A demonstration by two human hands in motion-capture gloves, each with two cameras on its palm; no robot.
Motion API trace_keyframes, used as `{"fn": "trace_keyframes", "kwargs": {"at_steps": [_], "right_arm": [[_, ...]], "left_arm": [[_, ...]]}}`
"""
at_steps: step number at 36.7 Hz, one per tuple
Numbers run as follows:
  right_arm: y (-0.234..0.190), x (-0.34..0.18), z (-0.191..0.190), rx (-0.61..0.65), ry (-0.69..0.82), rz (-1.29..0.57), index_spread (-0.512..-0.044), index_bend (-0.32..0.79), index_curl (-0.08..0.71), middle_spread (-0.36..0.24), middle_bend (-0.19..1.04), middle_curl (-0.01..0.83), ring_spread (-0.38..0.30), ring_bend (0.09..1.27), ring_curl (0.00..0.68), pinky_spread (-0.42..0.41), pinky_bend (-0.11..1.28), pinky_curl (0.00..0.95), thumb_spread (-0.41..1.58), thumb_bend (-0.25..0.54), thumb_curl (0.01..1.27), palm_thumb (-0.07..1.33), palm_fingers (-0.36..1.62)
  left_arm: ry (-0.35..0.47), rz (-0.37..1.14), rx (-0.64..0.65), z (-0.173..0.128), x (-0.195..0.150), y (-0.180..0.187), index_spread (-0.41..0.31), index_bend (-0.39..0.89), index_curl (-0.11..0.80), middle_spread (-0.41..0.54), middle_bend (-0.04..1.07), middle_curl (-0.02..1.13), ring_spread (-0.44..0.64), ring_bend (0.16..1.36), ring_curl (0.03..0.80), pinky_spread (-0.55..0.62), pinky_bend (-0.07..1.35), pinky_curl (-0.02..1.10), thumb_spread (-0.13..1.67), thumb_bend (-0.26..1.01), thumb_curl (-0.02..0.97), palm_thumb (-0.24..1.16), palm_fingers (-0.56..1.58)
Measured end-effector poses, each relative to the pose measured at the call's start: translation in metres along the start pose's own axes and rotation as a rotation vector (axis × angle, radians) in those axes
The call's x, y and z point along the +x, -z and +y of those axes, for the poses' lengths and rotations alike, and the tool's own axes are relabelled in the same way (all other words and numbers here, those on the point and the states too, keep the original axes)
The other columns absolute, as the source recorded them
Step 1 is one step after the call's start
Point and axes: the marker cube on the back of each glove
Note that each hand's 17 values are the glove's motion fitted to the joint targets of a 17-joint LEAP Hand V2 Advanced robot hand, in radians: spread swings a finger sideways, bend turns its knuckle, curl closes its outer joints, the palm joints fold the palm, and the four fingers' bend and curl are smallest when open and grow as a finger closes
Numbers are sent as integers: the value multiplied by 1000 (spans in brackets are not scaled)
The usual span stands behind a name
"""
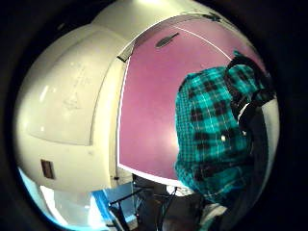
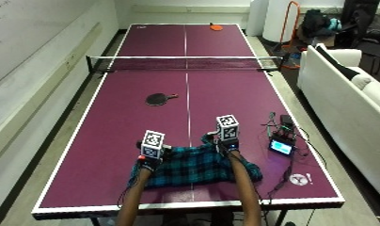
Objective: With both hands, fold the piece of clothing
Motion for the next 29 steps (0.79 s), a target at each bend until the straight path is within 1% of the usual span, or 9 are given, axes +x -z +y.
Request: {"fn": "trace_keyframes", "kwargs": {"at_steps": [4, 6, 11, 15, 19, 22, 25, 26, 29], "right_arm": [[1, -1, -49, 45, -158, 124, -338, 142, 268, -239, 560, 491, -242, 891, 482, -359, 557, 394, 1248, 90, 244, 797, 1338], [-13, -5, -70, -1, -149, 140, -343, 167, 283, -237, 578, 500, -239, 885, 485, -357, 550, 395, 1240, 61, 233, 764, 1347], [-54, -12, -116, -129, -125, 137, -349, 187, 316, -230, 594, 511, -234, 875, 493, -359, 546, 402, 1240, 21, 217, 729, 1343], [-71, -8, -133, -141, -148, 140, -351, 193, 338, -229, 610, 520, -234, 862, 496, -361, 547, 407, 1239, 0, 208, 719, 1347], [-75, -5, -128, -144, -160, 124, -353, 192, 357, -229, 623, 528, -232, 852, 500, -357, 550, 412, 1241, -8, 204, 721, 1344], [-64, 2, -114, -58, -225, 108, -353, 171, 363, -226, 626, 529, -235, 830, 496, -351, 552, 414, 1240, -3, 206, 740, 1313], [-55, 6, -95, 6, -242, 25, -358, 89, 337, -249, 559, 504, -252, 770, 476, -331, 580, 416, 1218, -3, 215, 765, 1127], [-53, 7, -88, 20, -226, -16, -361, 67, 325, -259, 476, 477, -262, 728, 460, -294, 599, 421, 1196, -12, 218, 761, 964], [-49, 20, -67, 111, -249, -114, -364, 106, 335, -277, 411, 463, -268, 642, 449, -228, 607, 435, 1167, -13, 228, 769, 818]], "left_arm": [[49, -18, -60, -20, -5, 12, -337, 178, 390, -386, 508, 500, -389, 828, 443, -345, 341, 395, 1264, 60, 252, 553, 1352], [61, -26, -72, -27, -6, 11, -340, 187, 399, -387, 523, 506, -386, 830, 450, -345, 345, 403, 1267, 55, 249, 560, 1343], [44, -21, -124, -58, -3, -28, -344, 196, 419, -389, 543, 516, -381, 831, 461, -347, 349, 417, 1279, 48, 247, 578, 1324], [27, -11, -208, -62, 3, -45, -349, 206, 438, -387, 554, 524, -381, 828, 465, -342, 341, 425, 1287, 38, 241, 585, 1315], [44, -33, -212, -63, 4, -50, -354, 216, 454, -387, 566, 532, -381, 829, 469, -338, 323, 428, 1293, 27, 237, 588, 1311], [84, -57, -165, -60, 5, -46, -356, 221, 464, -389, 576, 536, -379, 826, 471, -334, 304, 429, 1297, 20, 234, 591, 1300], [101, -87, -63, -61, 5, -41, -343, 173, 458, -380, 569, 537, -376, 833, 474, -317, 294, 432, 1300, 12, 232, 595, 1243], [105, -101, -30, -62, 5, -39, -322, 104, 438, -373, 543, 528, -370, 820, 468, -307, 310, 436, 1300, 10, 231, 597, 1143], [122, -160, 111, -65, 1, -34, -269, 20, 390, -348, 469, 516, -354, 809, 469, -270, 352, 448, 1298, 9, 235, 614, 968]]}}
